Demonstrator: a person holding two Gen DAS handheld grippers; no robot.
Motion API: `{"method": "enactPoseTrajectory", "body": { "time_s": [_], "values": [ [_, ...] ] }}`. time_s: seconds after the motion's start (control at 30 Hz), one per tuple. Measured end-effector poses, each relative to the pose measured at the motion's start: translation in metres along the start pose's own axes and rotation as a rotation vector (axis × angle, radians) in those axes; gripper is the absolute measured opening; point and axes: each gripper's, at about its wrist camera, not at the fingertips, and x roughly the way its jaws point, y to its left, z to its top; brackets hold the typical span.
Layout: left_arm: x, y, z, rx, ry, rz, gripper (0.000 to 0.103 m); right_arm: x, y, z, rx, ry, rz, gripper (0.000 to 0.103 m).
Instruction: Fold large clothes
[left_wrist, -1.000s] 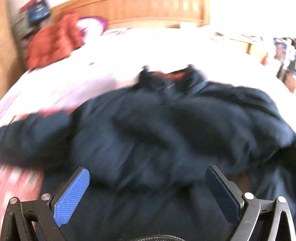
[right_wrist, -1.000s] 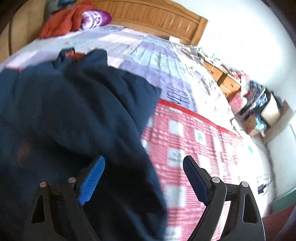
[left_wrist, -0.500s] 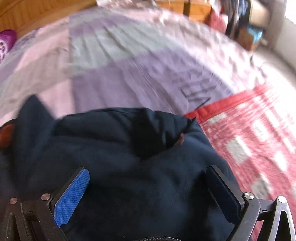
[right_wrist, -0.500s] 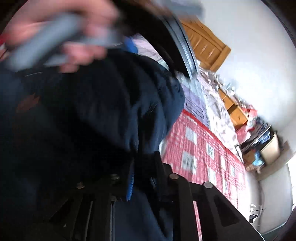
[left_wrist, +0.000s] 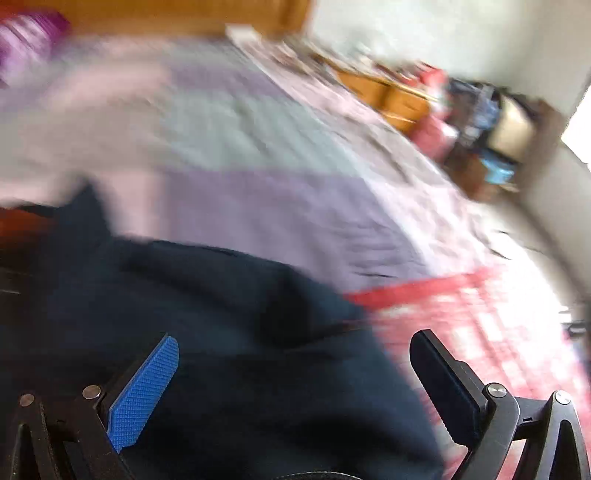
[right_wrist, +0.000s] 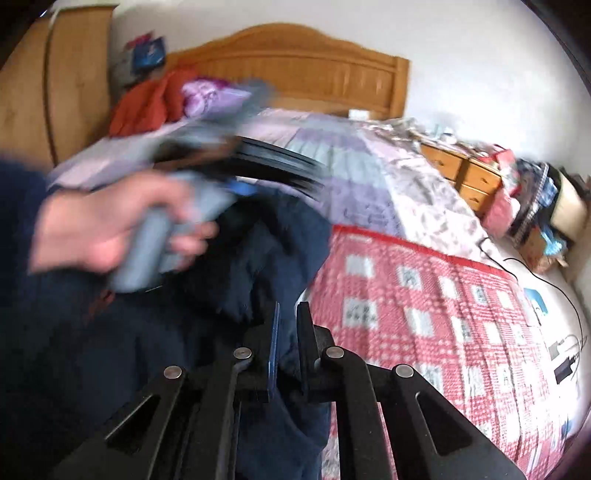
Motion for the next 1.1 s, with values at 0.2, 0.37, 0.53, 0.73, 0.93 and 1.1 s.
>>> {"method": "enactPoseTrajectory", "body": {
  "time_s": [0.2, 0.37, 0.53, 0.73, 0.93, 1.1],
  "values": [
    [-0.003, 0.115, -0.055, -0.105, 0.076, 0.355, 0.103, 0.059, 0.020, 0.059, 0.129, -0.028, -0.002, 0.054],
    [-0.023, 0.135, -0.080, -0.133, 0.008, 0.296, 0.103, 0.151, 0.050, 0.083, 0.137, 0.096, -0.001, 0.063],
    [-0.067, 0.204, -0.108, -0.279, -0.041, 0.328, 0.103, 0.168, 0.022, 0.055, 0.173, 0.113, 0.024, 0.048],
    [-0.107, 0.219, -0.134, -0.194, -0.073, 0.432, 0.103, 0.166, 0.028, 0.049, 0.141, 0.086, -0.004, 0.049],
    [-0.130, 0.284, -0.162, -0.428, -0.031, 0.420, 0.103, 0.162, 0.031, 0.042, 0.121, 0.066, -0.024, 0.050],
    [-0.151, 0.267, -0.170, -0.401, -0.043, 0.364, 0.103, 0.162, 0.032, 0.040, 0.119, 0.058, -0.030, 0.051]
  ]
}}
